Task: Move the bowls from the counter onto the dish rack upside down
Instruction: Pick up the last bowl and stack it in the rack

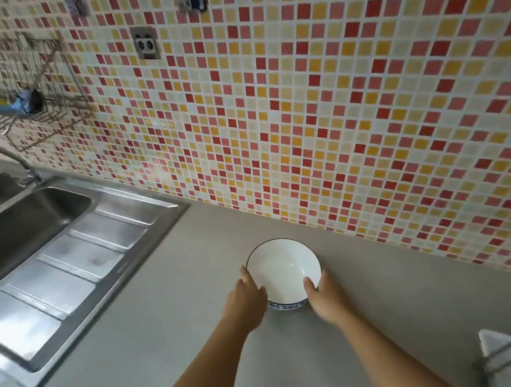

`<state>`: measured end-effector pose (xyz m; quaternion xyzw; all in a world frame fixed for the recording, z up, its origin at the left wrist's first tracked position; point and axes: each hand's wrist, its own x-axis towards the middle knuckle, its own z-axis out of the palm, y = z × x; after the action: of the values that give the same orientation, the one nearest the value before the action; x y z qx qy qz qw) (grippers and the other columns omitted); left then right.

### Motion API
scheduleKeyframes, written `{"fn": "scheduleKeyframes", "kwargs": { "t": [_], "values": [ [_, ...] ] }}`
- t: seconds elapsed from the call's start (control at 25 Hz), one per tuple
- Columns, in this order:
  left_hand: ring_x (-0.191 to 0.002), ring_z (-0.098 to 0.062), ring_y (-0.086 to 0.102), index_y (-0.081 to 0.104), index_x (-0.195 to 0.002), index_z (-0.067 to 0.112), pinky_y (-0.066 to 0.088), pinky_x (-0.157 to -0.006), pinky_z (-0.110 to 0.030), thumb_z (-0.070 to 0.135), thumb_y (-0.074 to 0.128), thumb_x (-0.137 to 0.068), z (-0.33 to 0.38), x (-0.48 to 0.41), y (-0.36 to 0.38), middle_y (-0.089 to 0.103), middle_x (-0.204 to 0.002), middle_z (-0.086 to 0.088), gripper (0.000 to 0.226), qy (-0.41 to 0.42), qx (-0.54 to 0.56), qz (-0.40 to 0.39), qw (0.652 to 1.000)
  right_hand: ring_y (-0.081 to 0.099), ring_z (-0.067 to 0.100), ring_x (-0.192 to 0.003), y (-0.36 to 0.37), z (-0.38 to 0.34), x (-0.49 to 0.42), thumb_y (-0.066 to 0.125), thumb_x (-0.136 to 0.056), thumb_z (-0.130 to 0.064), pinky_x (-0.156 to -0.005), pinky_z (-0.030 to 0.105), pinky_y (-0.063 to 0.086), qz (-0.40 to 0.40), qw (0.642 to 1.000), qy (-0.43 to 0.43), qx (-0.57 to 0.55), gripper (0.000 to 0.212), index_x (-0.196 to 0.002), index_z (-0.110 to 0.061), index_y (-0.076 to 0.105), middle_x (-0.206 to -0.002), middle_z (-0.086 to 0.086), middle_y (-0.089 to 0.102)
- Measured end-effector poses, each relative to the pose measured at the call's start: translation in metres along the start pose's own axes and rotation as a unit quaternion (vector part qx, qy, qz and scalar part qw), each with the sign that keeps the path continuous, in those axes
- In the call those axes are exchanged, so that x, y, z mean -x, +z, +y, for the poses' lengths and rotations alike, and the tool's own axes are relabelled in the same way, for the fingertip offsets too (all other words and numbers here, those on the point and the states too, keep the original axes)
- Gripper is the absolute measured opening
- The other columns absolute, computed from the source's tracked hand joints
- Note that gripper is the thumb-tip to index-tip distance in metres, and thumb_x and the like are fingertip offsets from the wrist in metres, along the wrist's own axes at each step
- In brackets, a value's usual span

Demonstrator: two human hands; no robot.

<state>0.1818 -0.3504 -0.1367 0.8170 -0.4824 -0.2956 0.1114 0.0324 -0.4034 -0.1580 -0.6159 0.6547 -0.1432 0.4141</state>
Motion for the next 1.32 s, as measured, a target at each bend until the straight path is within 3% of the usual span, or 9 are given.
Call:
{"fn": "scheduleKeyframes", "kwargs": {
  "t": [0.16,0.44,0.6,0.72,0.88,1.08,1.16,1.24,1.32],
  "values": [
    [-0.135,-0.037,0.039,-0.004,-0.151,0.002,0.034,-0.108,-0.038,0.015,0.045,-0.094,0.003,-0.003,0.001,0.033,-0.149,-0.023,0.076,-0.024,0.071,0.003,0.997,0.062,0.026,-0.076,0.003,0.001,-0.001,0.036,-0.093,-0.003,-0.050,0.026,0.057,-0.041,0.995,0.032,-0.083,0.021,-0.113,-0.007,0.035,-0.114,0.014,0.048],
    [-0.107,-0.037,0.056,0.012,-0.148,0.021,0.047,-0.082,-0.036,0.001,0.041,-0.090,0.018,0.050,-0.031,0.043,-0.129,-0.019,0.068,0.026,0.140,0.091,0.986,0.049,0.020,-0.091,-0.021,-0.009,0.060,0.036,-0.094,0.001,-0.046,-0.001,0.040,0.007,0.985,-0.068,-0.160,0.046,-0.139,-0.008,0.027,-0.124,0.010,0.050],
    [-0.098,-0.032,0.054,0.026,-0.135,0.022,0.056,-0.080,-0.044,-0.006,0.039,-0.085,0.020,0.113,-0.062,0.050,-0.120,-0.019,0.058,0.092,0.269,0.133,0.949,0.049,0.019,-0.105,-0.040,-0.025,0.116,0.042,-0.094,0.000,-0.069,0.020,0.057,0.024,0.959,-0.148,-0.240,0.054,-0.139,-0.021,0.020,-0.126,0.000,0.041],
    [-0.100,-0.034,0.057,0.029,-0.119,0.030,0.055,-0.084,-0.055,0.014,0.039,-0.093,0.018,0.181,-0.080,0.050,-0.117,-0.013,0.032,0.135,0.389,0.123,0.903,0.056,0.015,-0.098,-0.057,-0.033,0.183,0.048,-0.095,-0.010,-0.077,0.034,0.056,0.022,0.939,-0.192,-0.283,0.046,-0.126,-0.035,0.024,-0.118,-0.004,0.049],
    [-0.098,-0.024,0.053,0.030,-0.116,0.026,0.051,-0.075,-0.040,0.043,0.029,-0.099,0.019,0.274,-0.095,0.049,-0.111,-0.003,0.024,0.170,0.498,0.101,0.845,0.059,0.011,-0.094,-0.081,-0.042,0.278,0.040,-0.097,-0.039,-0.074,0.033,0.055,0.023,0.912,-0.218,-0.346,0.015,-0.108,-0.038,0.029,-0.110,-0.008,0.052],
    [-0.099,-0.022,0.055,0.030,-0.112,0.027,0.052,-0.066,-0.034,0.055,0.031,-0.094,0.041,0.368,-0.116,0.047,-0.104,0.002,0.033,0.229,0.541,0.115,0.801,0.051,0.025,-0.117,-0.118,-0.047,0.367,0.027,-0.067,-0.088,-0.099,0.053,0.048,0.063,0.889,-0.262,-0.370,0.064,-0.114,-0.045,0.034,-0.130,0.006,0.047],
    [-0.090,-0.014,0.053,0.034,-0.112,0.021,0.051,-0.064,-0.031,0.049,0.033,-0.096,0.058,0.399,-0.125,0.046,-0.098,0.006,0.032,0.256,0.542,0.111,0.793,0.052,0.021,-0.112,-0.141,-0.048,0.400,0.034,-0.075,-0.080,-0.099,0.056,0.047,0.105,0.871,-0.284,-0.387,0.034,-0.096,-0.052,0.036,-0.126,0.003,0.048],
    [-0.090,-0.011,0.052,0.040,-0.117,0.018,0.049,-0.066,-0.028,0.044,0.030,-0.098,0.079,0.428,-0.131,0.047,-0.100,0.006,0.034,0.296,0.533,0.100,0.786,0.050,0.020,-0.118,-0.169,-0.049,0.422,0.037,-0.082,-0.068,-0.102,0.056,0.044,0.131,0.851,-0.323,-0.393,0.027,-0.106,-0.057,0.036,-0.136,0.001,0.043],
    [-0.091,-0.008,0.051,0.048,-0.112,0.023,0.045,-0.068,-0.023,0.039,0.025,-0.100,0.100,0.453,-0.135,0.052,-0.102,0.006,0.030,0.342,0.519,0.075,0.780,0.039,0.022,-0.134,-0.197,-0.045,0.444,0.041,-0.076,-0.073,-0.108,0.058,0.037,0.161,0.836,-0.367,-0.375,0.062,-0.133,-0.053,0.027,-0.152,-0.004,0.028]
  ]
}}
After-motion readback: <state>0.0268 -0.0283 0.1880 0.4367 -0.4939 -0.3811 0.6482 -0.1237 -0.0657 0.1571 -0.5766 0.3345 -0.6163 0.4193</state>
